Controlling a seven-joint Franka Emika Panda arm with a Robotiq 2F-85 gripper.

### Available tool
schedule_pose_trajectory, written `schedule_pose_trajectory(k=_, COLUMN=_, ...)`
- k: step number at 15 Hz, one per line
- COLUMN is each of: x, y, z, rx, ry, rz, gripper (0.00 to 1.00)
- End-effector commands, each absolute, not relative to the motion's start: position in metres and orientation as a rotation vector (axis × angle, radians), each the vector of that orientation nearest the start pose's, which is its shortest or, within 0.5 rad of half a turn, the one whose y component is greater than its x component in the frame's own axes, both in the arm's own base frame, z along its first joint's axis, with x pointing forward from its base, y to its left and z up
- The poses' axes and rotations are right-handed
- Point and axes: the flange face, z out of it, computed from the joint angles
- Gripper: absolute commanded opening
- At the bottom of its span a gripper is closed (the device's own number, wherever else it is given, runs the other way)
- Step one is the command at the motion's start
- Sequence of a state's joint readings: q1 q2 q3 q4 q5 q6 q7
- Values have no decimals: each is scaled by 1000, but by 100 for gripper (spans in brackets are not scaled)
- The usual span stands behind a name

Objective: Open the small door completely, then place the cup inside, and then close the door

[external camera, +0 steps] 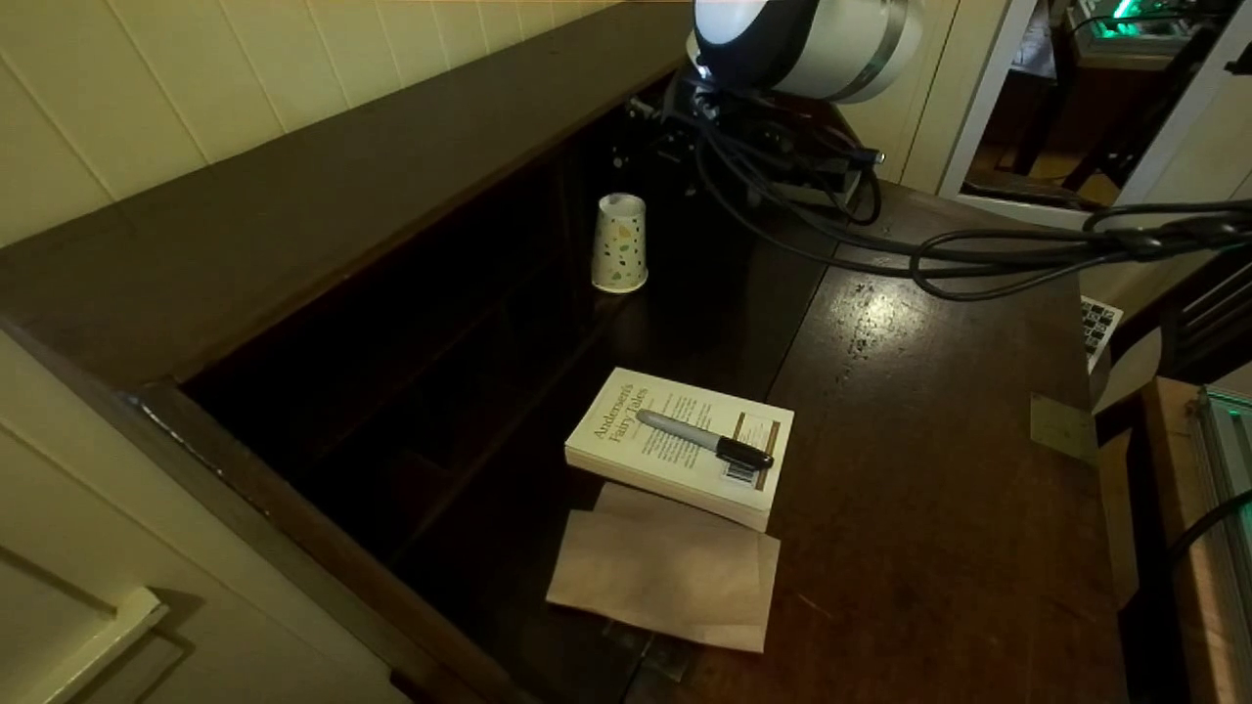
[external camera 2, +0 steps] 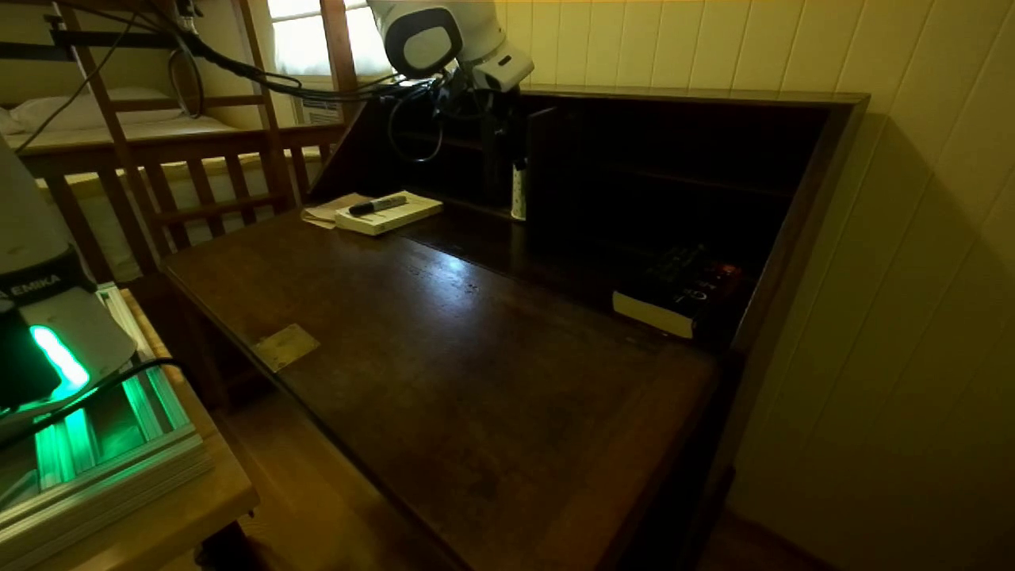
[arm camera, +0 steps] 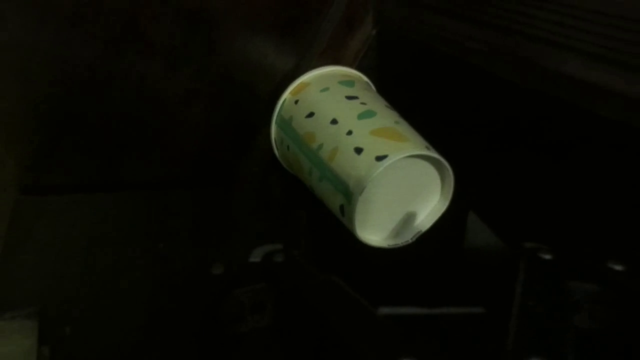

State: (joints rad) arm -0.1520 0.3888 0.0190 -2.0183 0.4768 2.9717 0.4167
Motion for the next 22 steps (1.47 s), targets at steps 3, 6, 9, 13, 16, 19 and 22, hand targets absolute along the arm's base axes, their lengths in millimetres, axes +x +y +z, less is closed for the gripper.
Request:
schedule_pose_trajectory(k=3, x=616, y=-115, z=348, rx=-2372, ry=1303, rz=-750, gripper=38)
schedule_pose_trajectory(k=6, x=611, y=-116, z=354, rx=-2405, ry=1275, rz=-735, gripper=16)
schedule_pose_trajectory(k=9, x=608, y=-115, z=355, rx=-2445, ry=1233, rz=-689, gripper=1)
schedule_pose_trajectory(k=13, x=599, y=-110, z=344, rx=-2556, ry=1109, rz=-602, gripper=0)
schedule_pose_trajectory(k=16, x=593, y=-113, z=337, rx=-2637, ry=1016, rz=-580, gripper=0)
schedule_pose_trajectory(k=19, x=590, y=-117, z=333, rx=-2653, ry=980, rz=-629, gripper=0)
schedule_pose_trajectory(k=22, x=598, y=-118, z=328, rx=-2643, ry=1000, rz=-609, gripper=1)
